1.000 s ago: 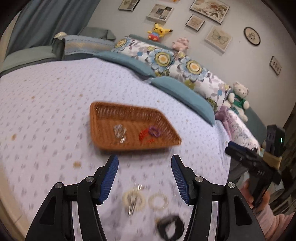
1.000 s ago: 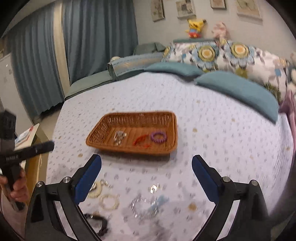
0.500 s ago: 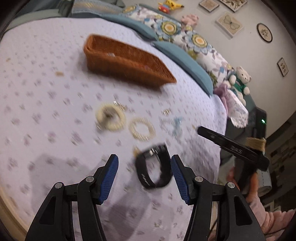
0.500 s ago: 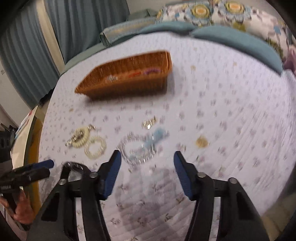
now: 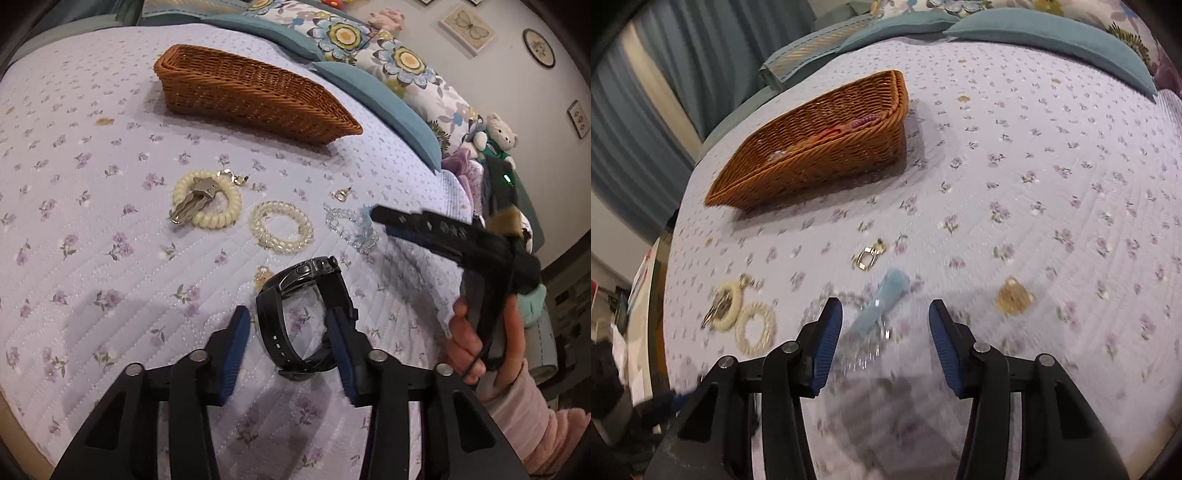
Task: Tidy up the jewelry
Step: 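Grasp the black watch with the left tool while the right tool grasps the clear bead bracelet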
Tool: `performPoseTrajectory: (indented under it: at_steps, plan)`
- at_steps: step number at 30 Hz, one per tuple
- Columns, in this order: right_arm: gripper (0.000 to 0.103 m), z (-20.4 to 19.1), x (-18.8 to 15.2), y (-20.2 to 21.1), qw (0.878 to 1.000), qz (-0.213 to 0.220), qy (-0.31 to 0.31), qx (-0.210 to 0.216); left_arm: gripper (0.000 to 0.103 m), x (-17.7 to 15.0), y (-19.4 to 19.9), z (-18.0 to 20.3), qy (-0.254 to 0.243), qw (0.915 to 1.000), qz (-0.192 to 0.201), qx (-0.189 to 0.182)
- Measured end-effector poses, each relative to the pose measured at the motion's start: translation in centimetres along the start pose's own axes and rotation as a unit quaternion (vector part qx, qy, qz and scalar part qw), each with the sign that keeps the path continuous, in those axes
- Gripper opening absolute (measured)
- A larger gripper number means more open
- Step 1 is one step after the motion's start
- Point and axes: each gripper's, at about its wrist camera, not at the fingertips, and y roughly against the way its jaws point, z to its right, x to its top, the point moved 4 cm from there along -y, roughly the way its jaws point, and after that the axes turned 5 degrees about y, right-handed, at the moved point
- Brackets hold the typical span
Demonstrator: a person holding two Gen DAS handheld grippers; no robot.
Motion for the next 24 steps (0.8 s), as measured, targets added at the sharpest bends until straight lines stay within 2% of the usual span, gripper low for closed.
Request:
performPoseTrajectory:
  at_steps: [1,3,6,12,15,20,24]
  plan:
    - [0.045,0.0,0.2,-0.4,1.000,-0.002,-0.004,0.001,0.038,0.0,0.0,-0.1,0.000,1.0000,-0.001,0.000]
    - [0.033,-0.1,0.6,-1.3,1.000,-0.005,-0.008,-0.006,0.034,0.1,-0.1,-0.1,0.000,1.0000,-0.002,0.004]
    - [0.024,-0.3,0.8,-1.7,1.000,-0.004,-0.005,-0.001,0.031,0.1,-0.4,-0.2,0.001,0.9999,-0.003,0.011]
    - [0.022,-0.9,0.8,-1.6,1.000,0.001,0.011,-0.002,0.026,0.3,-0.7,-0.4,0.006,0.9998,-0.002,0.019]
    - [0.019,-1.5,0.8,-1.2,1.000,0.007,0.022,-0.002,0.022,0.3,-1.0,-0.1,-0.001,0.9994,0.002,0.035]
    - [0.016,-2.2,0.8,0.4,0.999,0.020,0.036,0.008,0.013,0.6,-1.4,-0.2,-0.002,0.9983,0.006,0.057]
    - [0.016,-2.7,1.0,2.4,0.998,0.040,0.049,0.012,0.010,0.8,-1.2,-0.4,0.006,0.9983,0.013,0.057]
